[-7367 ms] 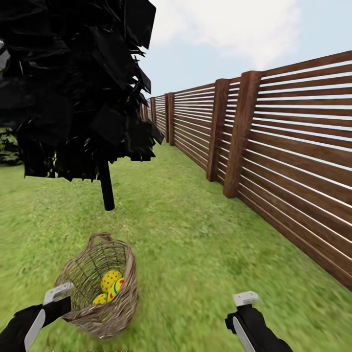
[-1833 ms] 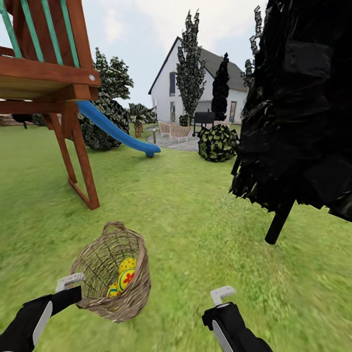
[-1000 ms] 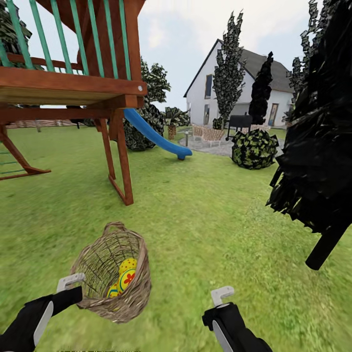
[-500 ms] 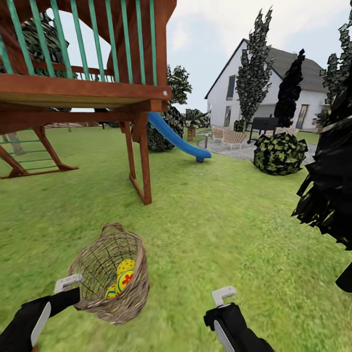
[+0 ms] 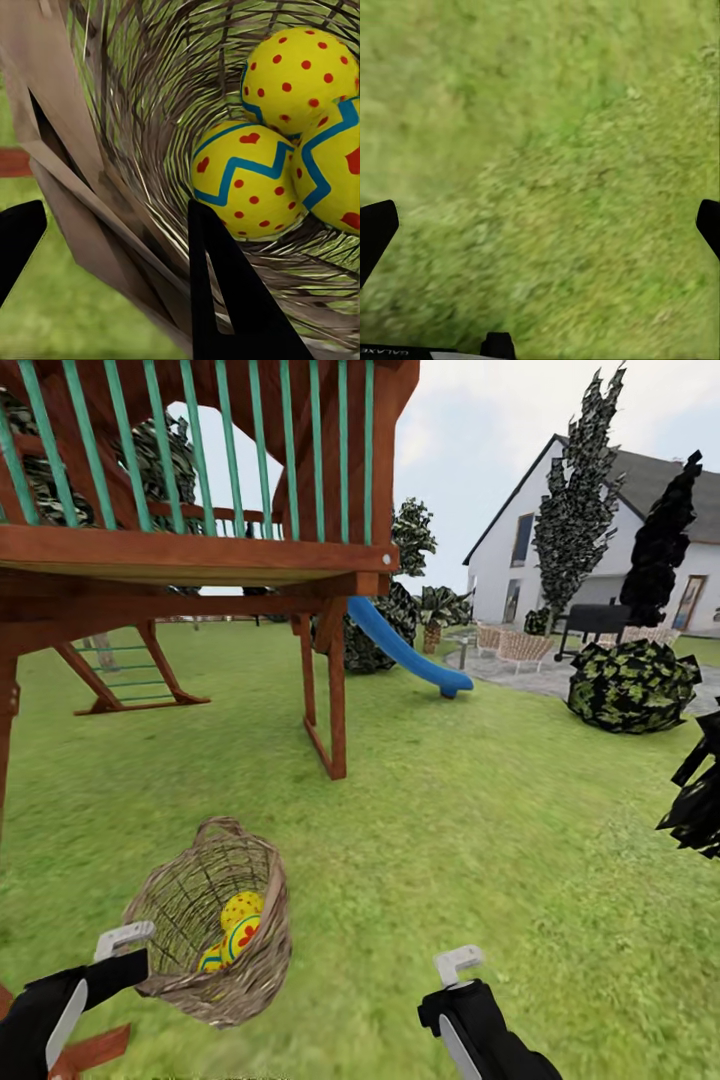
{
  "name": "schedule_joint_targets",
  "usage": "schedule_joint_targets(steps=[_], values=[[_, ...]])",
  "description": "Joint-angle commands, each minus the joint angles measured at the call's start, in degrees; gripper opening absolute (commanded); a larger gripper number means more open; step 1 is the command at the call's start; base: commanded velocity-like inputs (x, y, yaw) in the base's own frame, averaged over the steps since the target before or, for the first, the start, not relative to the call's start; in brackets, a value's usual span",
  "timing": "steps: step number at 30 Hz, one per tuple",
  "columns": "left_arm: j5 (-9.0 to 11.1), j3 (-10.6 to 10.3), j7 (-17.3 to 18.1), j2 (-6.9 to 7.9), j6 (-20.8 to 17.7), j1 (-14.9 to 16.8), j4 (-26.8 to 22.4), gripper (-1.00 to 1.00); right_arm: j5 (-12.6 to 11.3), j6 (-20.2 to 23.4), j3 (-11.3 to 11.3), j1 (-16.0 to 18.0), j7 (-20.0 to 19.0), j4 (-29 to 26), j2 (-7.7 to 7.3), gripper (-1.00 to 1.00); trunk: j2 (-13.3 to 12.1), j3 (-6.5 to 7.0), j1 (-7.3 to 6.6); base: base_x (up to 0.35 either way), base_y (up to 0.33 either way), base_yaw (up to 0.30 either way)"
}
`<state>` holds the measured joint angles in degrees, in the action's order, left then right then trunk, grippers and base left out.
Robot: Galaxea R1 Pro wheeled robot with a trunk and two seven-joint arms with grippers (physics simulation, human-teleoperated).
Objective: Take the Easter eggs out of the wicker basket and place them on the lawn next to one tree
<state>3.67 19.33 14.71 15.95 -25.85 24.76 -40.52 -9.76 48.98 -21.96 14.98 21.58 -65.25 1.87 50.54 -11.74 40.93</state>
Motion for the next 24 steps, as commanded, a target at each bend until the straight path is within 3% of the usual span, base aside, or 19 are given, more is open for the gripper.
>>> schedule_joint_targets(steps=[1,24], values=[[0.7,0.2,0.1,0.02,-0.5,0.0,-0.1,-1.00,-0.6,0.1,-0.1,0.0,0.6,-0.1,-0.02,1.00,-0.3,0.14,-0.21,0.000,0.000,0.274],[0.6,0.2,0.1,0.04,-0.4,0.0,-0.1,-1.00,-0.5,0.1,-0.3,0.0,0.6,-0.1,0.07,1.00,-9.6,5.02,-5.27,0.000,0.000,0.274]])
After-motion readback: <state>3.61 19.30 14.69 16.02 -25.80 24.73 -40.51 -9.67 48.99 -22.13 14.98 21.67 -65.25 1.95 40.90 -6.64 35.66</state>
